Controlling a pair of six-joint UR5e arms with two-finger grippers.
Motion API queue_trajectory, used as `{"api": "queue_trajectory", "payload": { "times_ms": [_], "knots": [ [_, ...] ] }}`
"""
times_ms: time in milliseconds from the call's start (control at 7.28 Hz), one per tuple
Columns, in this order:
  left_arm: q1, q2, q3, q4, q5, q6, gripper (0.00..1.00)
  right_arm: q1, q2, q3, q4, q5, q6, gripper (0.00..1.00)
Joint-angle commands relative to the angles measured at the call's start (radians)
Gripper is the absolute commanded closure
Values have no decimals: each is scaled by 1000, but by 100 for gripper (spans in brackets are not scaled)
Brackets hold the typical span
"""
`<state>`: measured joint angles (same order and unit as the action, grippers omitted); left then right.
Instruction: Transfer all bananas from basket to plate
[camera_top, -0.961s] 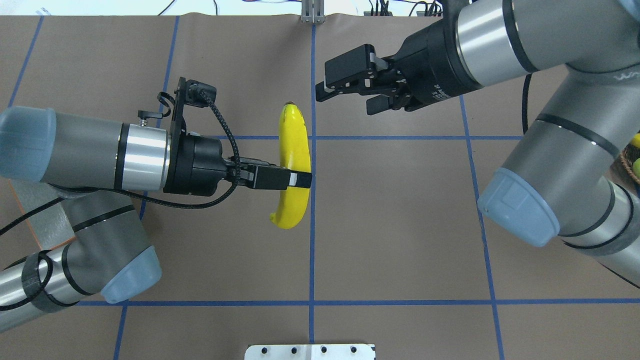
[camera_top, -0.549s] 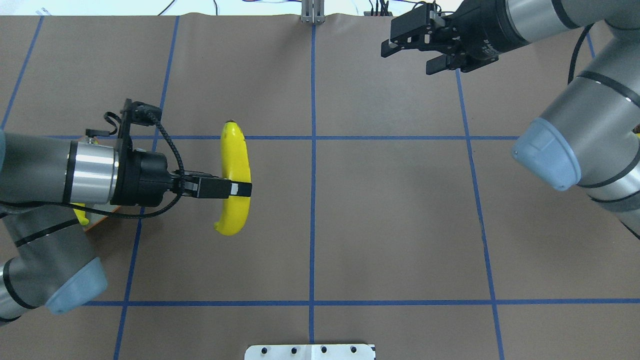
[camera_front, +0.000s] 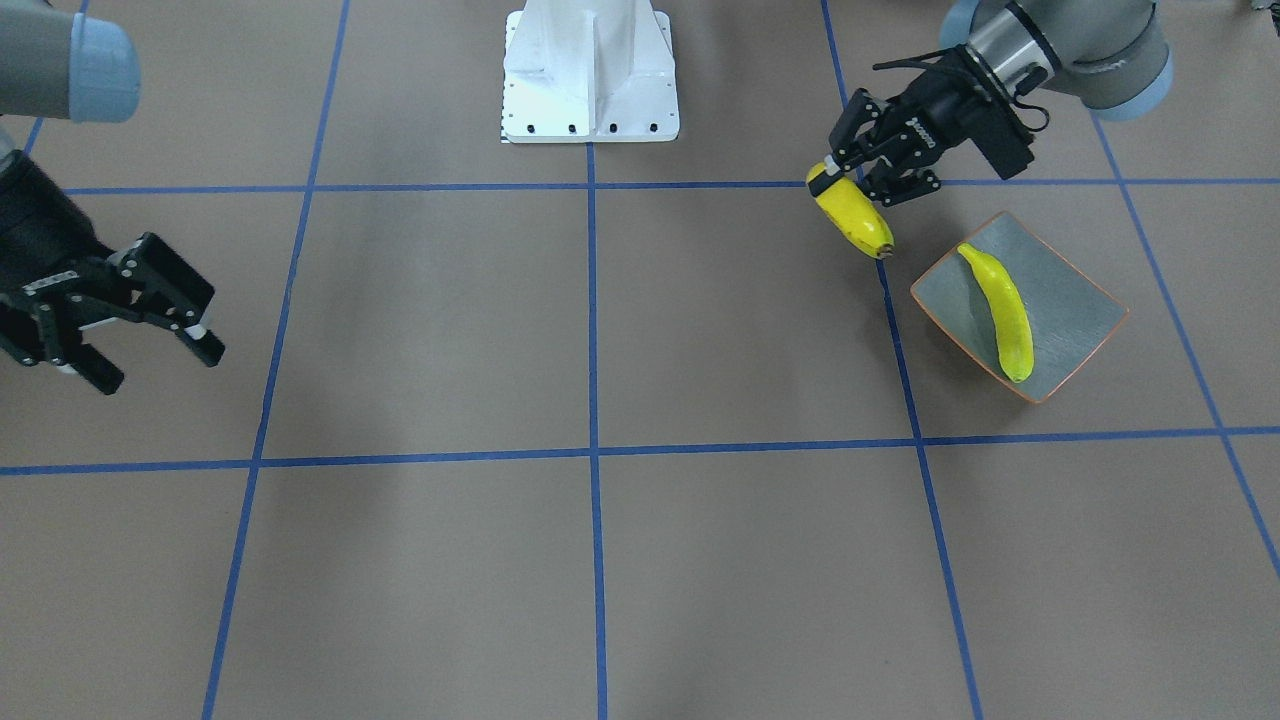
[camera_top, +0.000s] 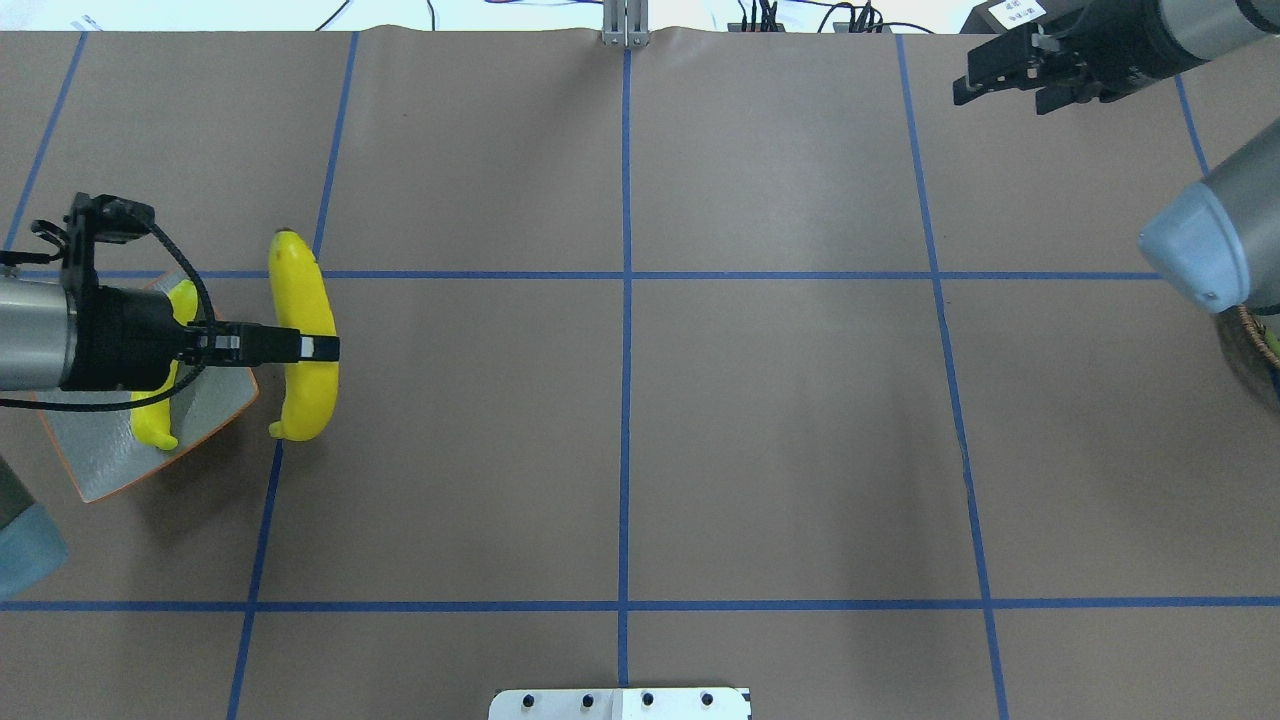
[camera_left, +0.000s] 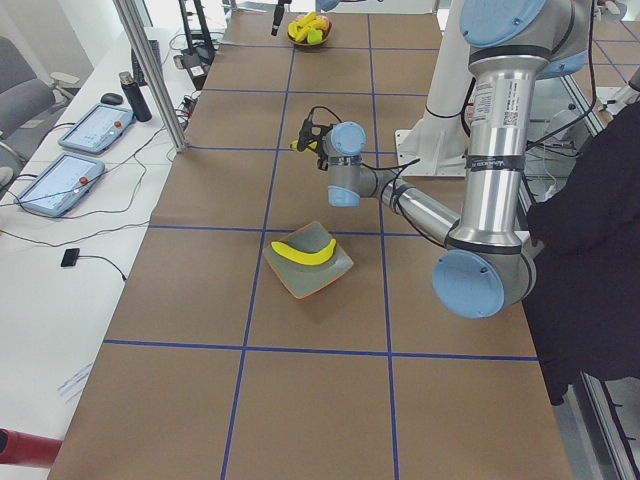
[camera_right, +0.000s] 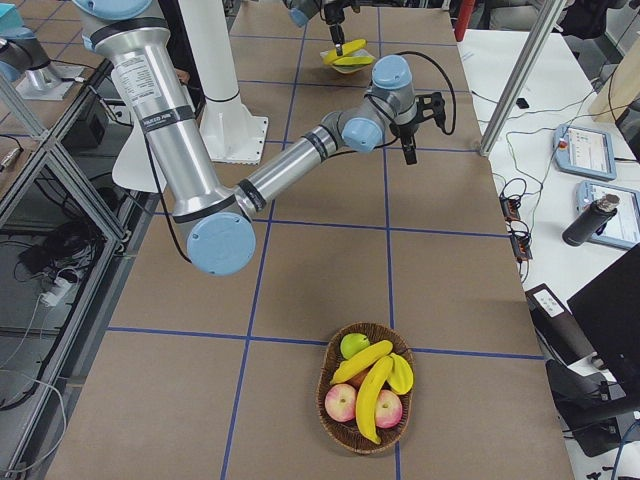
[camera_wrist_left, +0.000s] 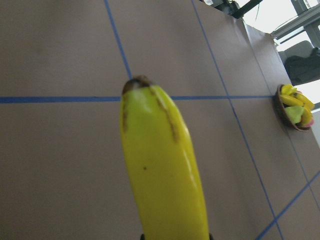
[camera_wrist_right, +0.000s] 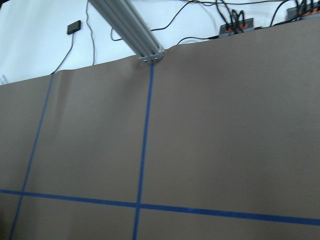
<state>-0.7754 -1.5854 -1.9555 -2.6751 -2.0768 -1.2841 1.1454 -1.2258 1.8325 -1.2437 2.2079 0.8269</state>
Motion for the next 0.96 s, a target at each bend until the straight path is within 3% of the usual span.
{"api": "queue_trajectory", "payload": {
  "times_ms": [0,275,412,824],
  "knots": [
    [-79,38,-45,193,-45,6,100,69,-108,-10,0,3,-185,0],
    [-93,41,-57,422,-45,41,100,141,-170,-36,-2,7,-338,0],
    [-119,42,-59,542,-45,156,100,186,-179,-77,-2,28,-439,0],
    [-140,127,-43,717,-34,403,100,263,-188,-185,1,44,-651,0]
  ]
}}
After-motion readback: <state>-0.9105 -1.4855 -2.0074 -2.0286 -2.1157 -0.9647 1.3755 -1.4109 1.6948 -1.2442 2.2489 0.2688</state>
